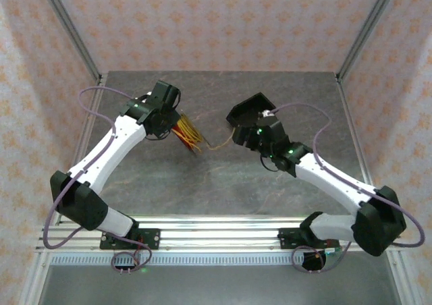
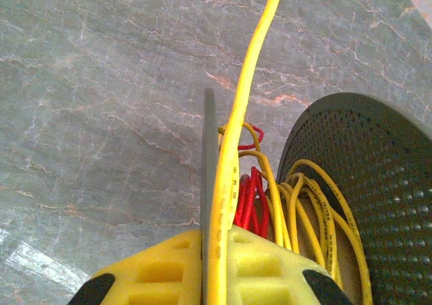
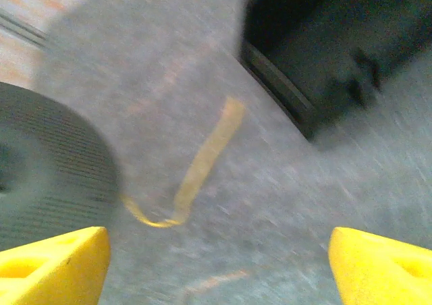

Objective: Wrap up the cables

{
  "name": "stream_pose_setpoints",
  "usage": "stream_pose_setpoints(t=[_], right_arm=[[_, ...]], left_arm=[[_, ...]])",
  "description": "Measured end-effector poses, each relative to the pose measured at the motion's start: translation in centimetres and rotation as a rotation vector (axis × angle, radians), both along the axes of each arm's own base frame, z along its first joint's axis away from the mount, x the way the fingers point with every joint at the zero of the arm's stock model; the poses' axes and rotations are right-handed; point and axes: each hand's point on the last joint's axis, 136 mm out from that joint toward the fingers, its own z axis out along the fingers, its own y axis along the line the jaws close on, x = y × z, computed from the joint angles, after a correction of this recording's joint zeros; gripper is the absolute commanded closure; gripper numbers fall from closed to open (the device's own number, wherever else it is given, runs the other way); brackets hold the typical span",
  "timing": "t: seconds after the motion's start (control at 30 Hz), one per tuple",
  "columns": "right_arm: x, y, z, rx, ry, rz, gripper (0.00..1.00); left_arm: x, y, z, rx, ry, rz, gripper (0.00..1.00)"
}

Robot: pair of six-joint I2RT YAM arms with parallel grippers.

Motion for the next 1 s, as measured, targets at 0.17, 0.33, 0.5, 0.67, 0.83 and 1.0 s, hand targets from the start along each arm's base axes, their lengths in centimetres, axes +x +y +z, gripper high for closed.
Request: stream_pose_setpoints(t=[0.17, 0.33, 0.5, 0.67, 0.83, 1.0], right_arm=[[0.6, 0.8, -4.5, 0.082, 0.151, -0.038, 0.15], [2.2, 2.6, -5.6, 0.186, 0.175, -0.048, 0.16], [3.6, 3.9, -5.8, 0.252, 0.173, -0.055, 0.24], [4.9, 4.7, -6.0, 0.279, 0.171, -0.068, 0.70], [5.9, 4.8, -5.5, 0.287, 0.158, -0.077, 1.00], [5.1, 5.7, -4.4, 0.273, 0.134, -0.031, 1.00]], left_arm=[[-0.2, 0.0, -0.1, 0.002, 0.011, -0.009, 1.00], [-0.4, -0.2, -0.2, -0.004, 0.018, -0.022, 1.00], [-0.6, -0.3, -0.3, -0.005, 0.030, -0.028, 1.00], [-0.7, -0.4, -0.4, -0.012, 0.035, -0.033, 1.00], [-0.7, -0.7, -0.4, -0.026, 0.038, -0.042, 1.00], [0.1, -0.6, -0.3, -0.002, 0.015, -0.053, 1.00]])
